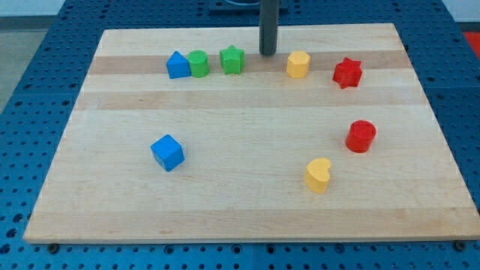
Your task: Slightly push the green star to the right of the green circle
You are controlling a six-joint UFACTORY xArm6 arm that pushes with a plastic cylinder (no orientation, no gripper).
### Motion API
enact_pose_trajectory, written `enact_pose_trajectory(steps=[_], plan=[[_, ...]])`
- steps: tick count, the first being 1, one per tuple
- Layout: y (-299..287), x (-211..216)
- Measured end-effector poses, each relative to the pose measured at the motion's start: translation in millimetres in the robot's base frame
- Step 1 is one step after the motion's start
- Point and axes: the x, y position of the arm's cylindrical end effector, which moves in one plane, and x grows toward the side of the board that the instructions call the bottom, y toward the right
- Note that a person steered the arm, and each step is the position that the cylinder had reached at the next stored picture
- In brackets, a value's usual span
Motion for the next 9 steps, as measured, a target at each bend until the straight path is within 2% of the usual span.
enact_pose_trajectory(steps=[1, 2, 6, 7, 8, 9], plan=[[-8, -36], [-63, 0], [-66, 46], [-51, 38], [1, 38], [1, 79]])
